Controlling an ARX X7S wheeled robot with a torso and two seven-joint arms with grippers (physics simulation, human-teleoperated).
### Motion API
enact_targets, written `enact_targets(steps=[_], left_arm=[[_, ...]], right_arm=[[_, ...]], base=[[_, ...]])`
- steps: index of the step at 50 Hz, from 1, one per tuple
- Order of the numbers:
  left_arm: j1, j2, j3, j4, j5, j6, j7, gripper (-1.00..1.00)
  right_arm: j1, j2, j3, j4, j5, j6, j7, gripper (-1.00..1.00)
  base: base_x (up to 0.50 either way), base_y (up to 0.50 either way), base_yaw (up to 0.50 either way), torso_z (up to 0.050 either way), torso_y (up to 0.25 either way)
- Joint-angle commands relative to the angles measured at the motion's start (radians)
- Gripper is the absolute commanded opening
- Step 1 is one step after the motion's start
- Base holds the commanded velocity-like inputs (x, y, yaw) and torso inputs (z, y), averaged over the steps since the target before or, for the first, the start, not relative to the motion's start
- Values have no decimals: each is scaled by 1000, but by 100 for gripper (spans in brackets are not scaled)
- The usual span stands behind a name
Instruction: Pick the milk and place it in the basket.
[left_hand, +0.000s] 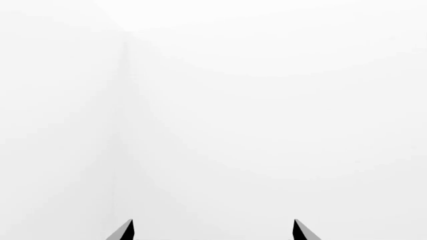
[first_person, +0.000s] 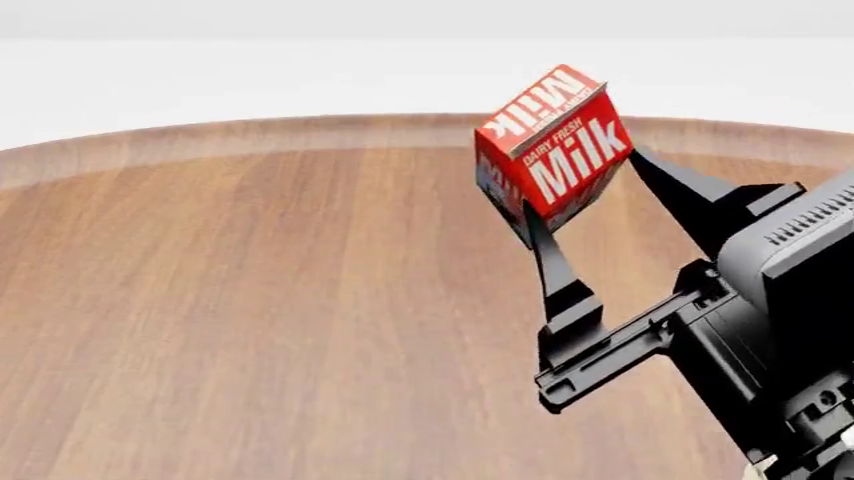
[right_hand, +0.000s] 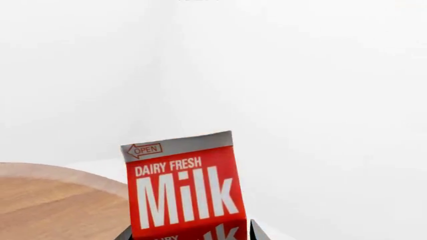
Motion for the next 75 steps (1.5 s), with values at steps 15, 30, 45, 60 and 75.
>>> enact_targets(steps=[15,30,45,60,75], left_arm=[[4,16,-27,-5,28,25,3,100],[-3,13,-15,-14,35,31,2,100],[1,11,-14,-11,32,37,1,100],[3,6,-19,-7,26,36,-3,100],[0,2,-17,-8,23,37,-6,100]], right_arm=[[292,412,289,-6,450,349,-162,-100],[342,524,375,187,435,383,-195,-100],[632,598,183,389,327,410,-231,-100],[789,540,17,509,210,483,-301,-100],[720,527,-21,564,186,470,-331,-100]], base=[[0,0,0,1,1],[0,0,0,0,1],[0,0,0,1,1],[0,0,0,0,1],[0,0,0,1,1]])
